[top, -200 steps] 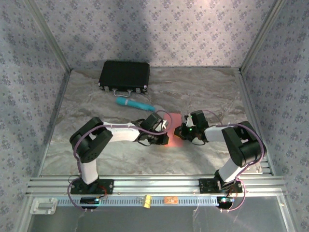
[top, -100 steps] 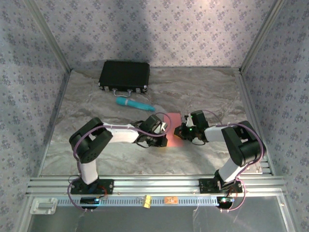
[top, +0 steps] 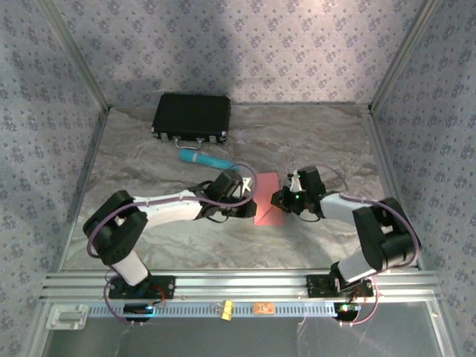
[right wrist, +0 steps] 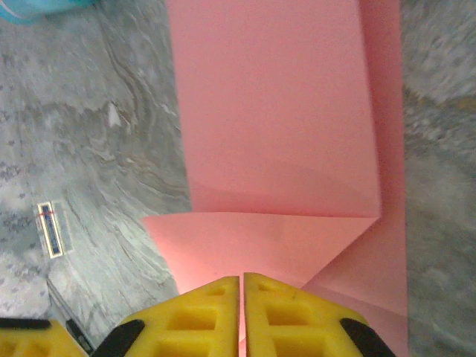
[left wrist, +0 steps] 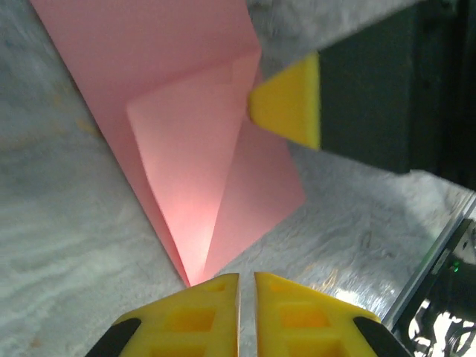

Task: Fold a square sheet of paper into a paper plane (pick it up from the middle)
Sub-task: Move the paper to the center of the table.

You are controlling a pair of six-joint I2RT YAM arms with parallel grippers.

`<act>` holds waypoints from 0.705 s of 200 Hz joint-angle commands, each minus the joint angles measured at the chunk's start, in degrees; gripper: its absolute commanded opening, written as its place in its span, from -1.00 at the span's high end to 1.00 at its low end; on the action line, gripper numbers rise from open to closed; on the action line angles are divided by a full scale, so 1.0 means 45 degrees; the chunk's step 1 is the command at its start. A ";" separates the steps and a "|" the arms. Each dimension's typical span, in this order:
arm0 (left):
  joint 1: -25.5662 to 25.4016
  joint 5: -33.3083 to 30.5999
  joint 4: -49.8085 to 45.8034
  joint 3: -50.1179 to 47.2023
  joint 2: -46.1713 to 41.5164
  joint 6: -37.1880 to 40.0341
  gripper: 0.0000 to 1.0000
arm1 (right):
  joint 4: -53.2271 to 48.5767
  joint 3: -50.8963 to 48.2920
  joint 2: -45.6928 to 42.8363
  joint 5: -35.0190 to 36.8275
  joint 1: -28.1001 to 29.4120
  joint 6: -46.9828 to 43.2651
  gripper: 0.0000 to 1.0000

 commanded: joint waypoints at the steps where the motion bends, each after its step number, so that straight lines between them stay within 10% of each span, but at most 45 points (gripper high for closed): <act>1: 0.0587 0.0201 -0.0357 0.0940 0.0498 0.0402 0.71 | -0.1792 0.0141 -0.1071 0.0917 -0.0137 -0.0429 0.74; 141: 0.1619 0.1205 -0.1344 0.4562 0.5394 0.1100 0.85 | -0.2596 -0.1209 -0.3410 0.0845 0.0271 0.0502 0.57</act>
